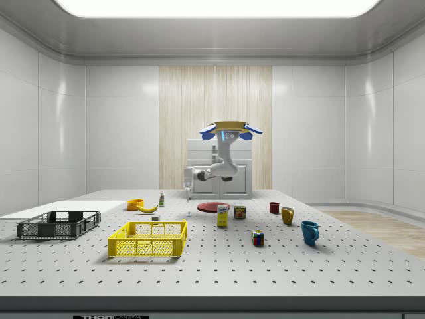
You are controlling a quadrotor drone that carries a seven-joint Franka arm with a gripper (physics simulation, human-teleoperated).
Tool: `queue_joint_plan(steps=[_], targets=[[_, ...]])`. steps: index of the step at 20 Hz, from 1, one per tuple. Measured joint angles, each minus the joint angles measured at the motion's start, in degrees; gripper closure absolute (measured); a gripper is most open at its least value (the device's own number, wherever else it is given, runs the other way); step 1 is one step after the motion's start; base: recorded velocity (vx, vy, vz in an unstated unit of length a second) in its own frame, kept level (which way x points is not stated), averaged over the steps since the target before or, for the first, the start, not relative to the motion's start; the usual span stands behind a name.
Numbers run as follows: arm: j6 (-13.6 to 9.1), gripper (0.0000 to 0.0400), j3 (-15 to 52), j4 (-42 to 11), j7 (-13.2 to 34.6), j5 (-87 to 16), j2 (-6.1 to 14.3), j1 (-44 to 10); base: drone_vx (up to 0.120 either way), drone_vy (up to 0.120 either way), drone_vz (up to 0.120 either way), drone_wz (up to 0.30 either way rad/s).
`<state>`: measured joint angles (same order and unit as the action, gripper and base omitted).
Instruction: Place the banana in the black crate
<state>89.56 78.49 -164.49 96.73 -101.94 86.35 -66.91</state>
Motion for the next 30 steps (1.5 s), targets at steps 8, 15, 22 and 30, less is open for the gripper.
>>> queue_joint_plan(steps=[8, 15, 22, 30], targets=[[0.5, 0.0, 0.1, 0.0, 0.1, 0.2, 0.6, -0.1, 0.12, -0.025, 0.0, 0.0], [0.9, 0.0, 0.1, 0.0, 0.2, 0.4, 1.0, -0.2, 0.12, 0.0, -0.04, 0.0], [1.3, 0.0, 0.2, 0.1, 0.2, 0.6, 1.4, -0.3, 0.12, 0.0, 0.0, 0.0], [1.7, 0.0, 0.3, 0.1, 0.3, 0.7, 1.8, -0.4, 0.12, 0.0, 0.0, 0.0]])
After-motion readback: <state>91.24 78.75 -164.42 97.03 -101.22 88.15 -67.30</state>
